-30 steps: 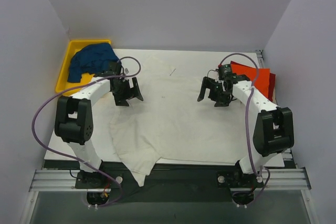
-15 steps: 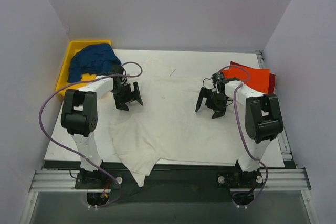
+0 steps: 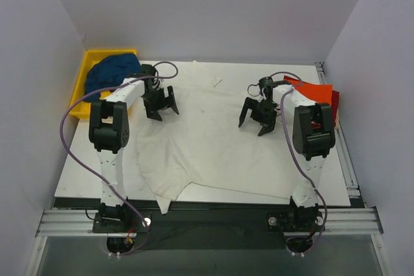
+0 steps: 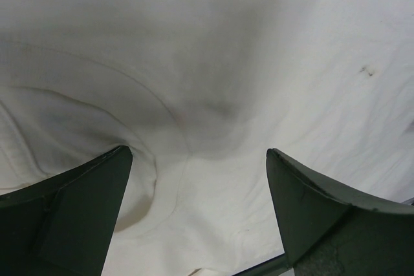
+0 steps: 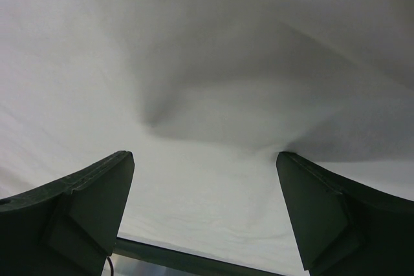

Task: Fold and stack the t-shirts
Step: Flatten out the tshirt

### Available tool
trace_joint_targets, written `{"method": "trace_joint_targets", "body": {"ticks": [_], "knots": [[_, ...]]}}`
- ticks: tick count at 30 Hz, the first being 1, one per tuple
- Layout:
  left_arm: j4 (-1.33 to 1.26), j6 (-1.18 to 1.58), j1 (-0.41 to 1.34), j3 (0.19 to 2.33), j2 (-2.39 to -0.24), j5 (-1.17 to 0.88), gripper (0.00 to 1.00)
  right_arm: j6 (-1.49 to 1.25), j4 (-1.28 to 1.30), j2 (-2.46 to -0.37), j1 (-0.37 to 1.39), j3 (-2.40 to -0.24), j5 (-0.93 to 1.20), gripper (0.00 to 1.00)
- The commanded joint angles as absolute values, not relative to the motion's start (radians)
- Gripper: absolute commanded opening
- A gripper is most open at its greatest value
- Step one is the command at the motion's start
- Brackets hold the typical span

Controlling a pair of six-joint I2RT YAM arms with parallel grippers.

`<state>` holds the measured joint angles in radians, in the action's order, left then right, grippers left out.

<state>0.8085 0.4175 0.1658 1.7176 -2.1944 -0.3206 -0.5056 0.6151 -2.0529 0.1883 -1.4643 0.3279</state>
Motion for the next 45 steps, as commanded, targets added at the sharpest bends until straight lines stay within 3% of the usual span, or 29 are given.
{"method": "trace_joint_targets", "body": {"ticks": [1,6,12,21,30,38,45], "knots": [[0.776,0.351,0.156,1.828,-2.33,-0.241,0.97,-0.477,0.656,-2.118,0.176,-1.549,0.33,0.99],[0.833,0.345,0.158,2.023,-2.408,-0.233,0.97,-0.459,0.693,-2.155,0.173,-1.644,0.342,0.99],[0.835,0.36,0.16,2.056,-2.334,-0.233,0.97,-0.445,0.722,-2.123,0.182,-1.707,0.345,0.99],[0.729,0.396,0.158,1.754,-2.034,-0.213,0.97,-0.445,0.724,-2.023,0.239,-1.626,0.354,0.99],[0.632,0.399,0.15,1.399,-1.919,-0.238,0.97,-0.451,0.701,-1.996,0.311,-1.485,0.342,0.98],[0.609,0.371,0.115,1.359,-2.014,-0.252,0.97,-0.471,0.693,-2.042,0.313,-1.471,0.334,0.98],[0.627,0.342,0.115,1.465,-2.111,-0.236,0.97,-0.502,0.693,-2.098,0.275,-1.488,0.339,0.97]]}}
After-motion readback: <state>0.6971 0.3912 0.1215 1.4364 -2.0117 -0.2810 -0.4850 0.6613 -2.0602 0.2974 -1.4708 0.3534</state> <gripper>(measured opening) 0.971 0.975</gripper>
